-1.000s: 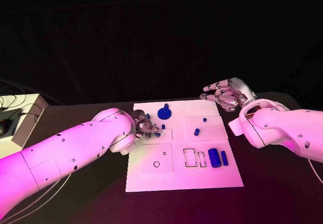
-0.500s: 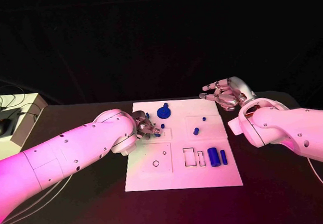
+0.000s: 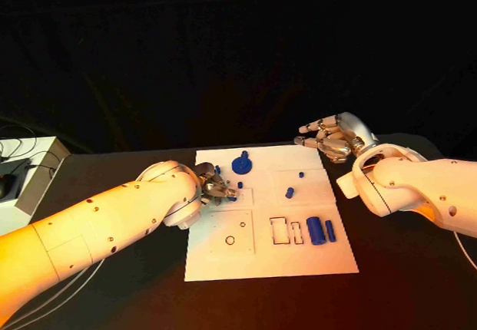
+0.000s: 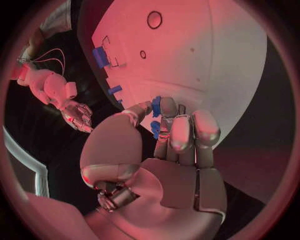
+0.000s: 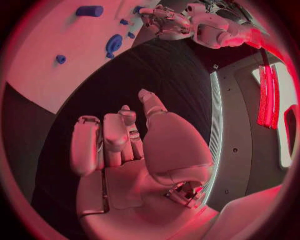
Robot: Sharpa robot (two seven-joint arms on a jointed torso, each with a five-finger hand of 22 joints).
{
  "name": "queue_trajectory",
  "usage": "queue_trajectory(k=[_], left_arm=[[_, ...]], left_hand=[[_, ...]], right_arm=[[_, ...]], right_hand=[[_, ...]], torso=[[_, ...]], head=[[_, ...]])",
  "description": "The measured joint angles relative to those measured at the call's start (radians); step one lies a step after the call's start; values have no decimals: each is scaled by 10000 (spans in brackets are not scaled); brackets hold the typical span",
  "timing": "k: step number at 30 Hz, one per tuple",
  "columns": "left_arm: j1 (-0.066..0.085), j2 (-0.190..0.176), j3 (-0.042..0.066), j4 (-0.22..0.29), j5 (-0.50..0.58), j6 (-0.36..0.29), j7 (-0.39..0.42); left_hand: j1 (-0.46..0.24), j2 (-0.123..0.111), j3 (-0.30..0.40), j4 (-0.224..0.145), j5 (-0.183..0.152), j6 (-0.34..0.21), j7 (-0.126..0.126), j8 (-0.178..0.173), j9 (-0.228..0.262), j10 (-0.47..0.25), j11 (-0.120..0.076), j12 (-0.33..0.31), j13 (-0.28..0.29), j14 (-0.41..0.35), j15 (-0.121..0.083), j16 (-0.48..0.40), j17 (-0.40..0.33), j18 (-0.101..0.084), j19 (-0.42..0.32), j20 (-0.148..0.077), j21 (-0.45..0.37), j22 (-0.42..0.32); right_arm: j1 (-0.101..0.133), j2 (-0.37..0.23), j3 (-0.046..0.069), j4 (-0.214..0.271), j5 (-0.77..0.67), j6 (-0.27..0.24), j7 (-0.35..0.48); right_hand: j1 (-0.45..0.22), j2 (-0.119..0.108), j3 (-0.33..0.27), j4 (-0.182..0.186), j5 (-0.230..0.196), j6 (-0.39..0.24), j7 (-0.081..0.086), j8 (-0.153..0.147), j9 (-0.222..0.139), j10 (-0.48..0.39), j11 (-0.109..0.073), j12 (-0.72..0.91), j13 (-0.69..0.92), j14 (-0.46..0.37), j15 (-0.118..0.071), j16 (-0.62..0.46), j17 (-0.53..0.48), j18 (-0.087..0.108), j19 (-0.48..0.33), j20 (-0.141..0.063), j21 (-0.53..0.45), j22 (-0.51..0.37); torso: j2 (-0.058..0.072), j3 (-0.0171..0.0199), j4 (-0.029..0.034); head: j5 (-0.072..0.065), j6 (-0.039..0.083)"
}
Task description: Assemble the parts on the task board
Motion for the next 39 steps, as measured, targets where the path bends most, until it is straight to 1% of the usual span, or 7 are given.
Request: queue_trajectory(k=[4,14,20,39], left_arm=[[-31,-59,12,86,-80,-79,0],[-63,-118,22,176,-293,-311,0],[-69,-121,27,194,-377,-394,-2],[-105,-46,25,86,-435,-356,-19]], left_hand=[[0,0,96,96,44,0,-1,0,0,2,-1,-52,0,0,0,9,0,0,0,0,0,17],[0,-1,96,96,43,-1,-2,3,0,5,-1,-52,-1,0,0,9,1,0,-1,0,0,33],[0,-1,96,96,43,-1,-2,44,0,6,0,-52,-1,0,0,9,1,0,-1,0,0,37],[-15,-16,95,95,34,-2,-3,39,24,23,17,-52,-2,0,1,9,-11,0,-1,1,0,61]], right_arm=[[0,-4,0,0,-1,2,0],[0,-7,0,0,-3,7,0],[0,-13,0,5,-4,11,0],[0,-30,0,21,-5,16,-11]], right_hand=[[0,0,0,0,0,1,-1,0,0,0,0,0,3,0,0,0,0,1,0,0,0,0],[0,0,0,1,0,10,-11,0,0,0,0,0,13,0,0,0,1,0,0,0,2,-2],[0,0,0,1,0,10,-11,0,0,1,1,0,13,0,0,0,1,1,0,0,3,-3],[1,1,-1,1,-1,11,-12,0,0,2,1,0,11,0,0,0,2,0,0,0,3,-6]], torso=[[1,1,7],[1,2,7],[3,4,3],[8,15,-6]], head=[[-25,-8],[-29,-45],[-35,-48],[-64,-120]])
